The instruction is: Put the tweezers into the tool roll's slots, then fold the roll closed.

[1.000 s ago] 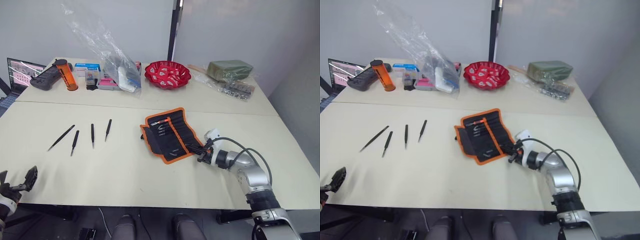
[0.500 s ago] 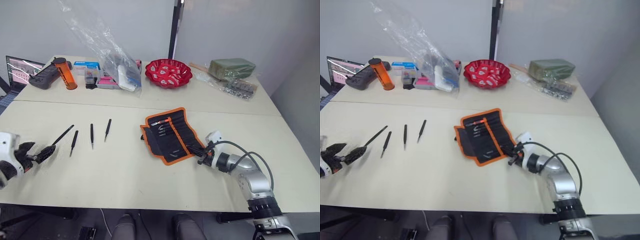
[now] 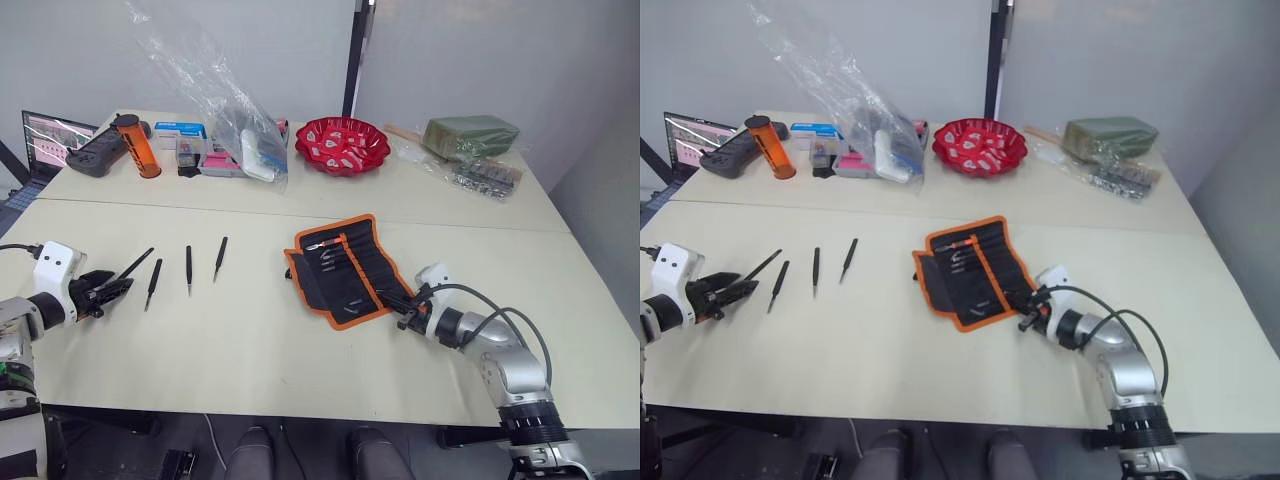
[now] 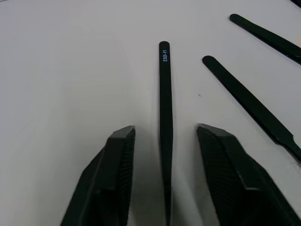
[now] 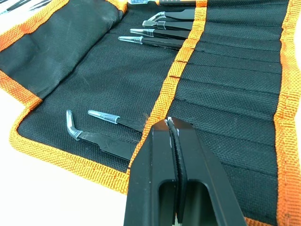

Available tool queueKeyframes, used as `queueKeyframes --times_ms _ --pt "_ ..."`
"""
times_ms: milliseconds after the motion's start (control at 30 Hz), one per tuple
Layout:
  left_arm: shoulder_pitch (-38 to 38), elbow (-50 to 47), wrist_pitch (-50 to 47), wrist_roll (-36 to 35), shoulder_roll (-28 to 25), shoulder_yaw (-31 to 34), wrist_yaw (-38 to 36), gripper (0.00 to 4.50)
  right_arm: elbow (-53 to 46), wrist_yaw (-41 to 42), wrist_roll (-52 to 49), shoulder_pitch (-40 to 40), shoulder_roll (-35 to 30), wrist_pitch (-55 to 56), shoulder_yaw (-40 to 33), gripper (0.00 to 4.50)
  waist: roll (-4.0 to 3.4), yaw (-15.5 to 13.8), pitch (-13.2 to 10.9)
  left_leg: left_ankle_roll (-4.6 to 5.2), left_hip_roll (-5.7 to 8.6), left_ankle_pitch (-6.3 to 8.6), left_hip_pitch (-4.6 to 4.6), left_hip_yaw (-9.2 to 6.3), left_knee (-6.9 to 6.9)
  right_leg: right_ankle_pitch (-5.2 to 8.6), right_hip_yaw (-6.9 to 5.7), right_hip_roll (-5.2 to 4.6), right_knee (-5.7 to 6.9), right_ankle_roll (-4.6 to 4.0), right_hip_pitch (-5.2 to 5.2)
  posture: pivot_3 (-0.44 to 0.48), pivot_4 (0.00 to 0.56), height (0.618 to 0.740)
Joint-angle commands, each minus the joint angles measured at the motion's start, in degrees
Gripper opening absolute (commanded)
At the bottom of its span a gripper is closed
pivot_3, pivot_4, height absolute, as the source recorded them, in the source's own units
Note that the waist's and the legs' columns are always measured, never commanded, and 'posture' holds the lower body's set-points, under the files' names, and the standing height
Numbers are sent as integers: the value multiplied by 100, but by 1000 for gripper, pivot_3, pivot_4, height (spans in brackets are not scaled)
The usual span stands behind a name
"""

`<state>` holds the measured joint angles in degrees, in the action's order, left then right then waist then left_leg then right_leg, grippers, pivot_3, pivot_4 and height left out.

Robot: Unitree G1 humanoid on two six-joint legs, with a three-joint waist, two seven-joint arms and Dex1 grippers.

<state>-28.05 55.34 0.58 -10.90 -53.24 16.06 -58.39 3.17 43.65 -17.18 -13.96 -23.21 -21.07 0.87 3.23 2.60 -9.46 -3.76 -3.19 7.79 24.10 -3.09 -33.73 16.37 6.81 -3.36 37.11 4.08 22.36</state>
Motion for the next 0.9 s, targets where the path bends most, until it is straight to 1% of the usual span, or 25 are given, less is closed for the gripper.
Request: queueKeyframes --times_ms 33,100,133,233,333,400,467,600,733,767,800,900 --pt "30 188 93 -6 -372 114 -110 733 60 -49 39 180 -61 -177 28 0 0 9 0 0 -2 0 2 0 0 0 0 1 0 0 2 0 150 729" --pt "-48 237 30 -95 -499 220 -72 72 83 -39 42 187 -64 -160 26 0 0 0 0 1 -2 -1 6 0 0 0 0 1 -1 2 4 0 150 729" --pt "-85 183 -19 -162 -556 294 -52 23 113 -26 63 190 -73 -136 35 0 0 -2 0 1 -2 -1 8 -1 0 0 -1 1 -1 2 6 0 150 729" --pt "-108 -174 -235 -404 -625 518 -105 23 151 -1 79 192 -75 -96 38 0 -1 -17 -2 1 -3 0 8 -1 -3 2 -2 0 -1 -2 5 0 150 729" --pt "90 -1332 -820 -822 -577 754 -220 23 166 6 60 161 -35 -32 26 0 -2 -28 -5 -2 -5 1 12 -1 -4 12 -6 0 -1 -20 4 0 150 729" --pt "237 -2036 -1180 -991 -530 801 -153 23 185 0 71 148 -16 -11 41 0 -2 -23 -6 -4 -10 2 12 1 -5 10 -8 1 -1 -19 2 0 150 729" --pt "349 -2511 -1461 -1112 -492 843 -70 23 190 -10 81 148 7 4 63 0 -2 -13 -6 -1 -11 0 10 2 -5 7 -8 2 -1 -15 1 0 150 729" --pt "546 -2840 -1719 -1167 -485 929 57 23 159 -26 86 167 47 6 93 0 -5 17 -5 0 -16 -1 8 3 -3 2 -7 7 -1 -5 3 0 150 729" --pt "562 -2549 -1812 -1111 -478 949 258 23 153 -31 90 161 64 -12 104 0 -5 10 -5 2 -24 -2 8 3 -2 0 -8 16 -1 -2 5 0 150 729" --pt "566 -2430 -1820 -1118 -467 953 263 425 157 -32 93 157 69 -12 110 0 -5 9 -5 2 -25 -2 8 3 -3 1 -8 16 -1 -4 5 0 150 729" --pt "565 -2272 -1795 -1094 -452 930 274 577 164 -35 96 148 77 -13 119 0 -4 8 -5 2 -24 -2 8 3 -4 1 -8 16 -1 -4 4 0 150 729" --pt "555 -1846 -1588 -975 -405 807 269 1507 177 -37 100 126 96 -16 136 0 -5 8 -5 2 -25 -2 7 4 -4 7 -8 16 -1 -16 5 0 150 729"
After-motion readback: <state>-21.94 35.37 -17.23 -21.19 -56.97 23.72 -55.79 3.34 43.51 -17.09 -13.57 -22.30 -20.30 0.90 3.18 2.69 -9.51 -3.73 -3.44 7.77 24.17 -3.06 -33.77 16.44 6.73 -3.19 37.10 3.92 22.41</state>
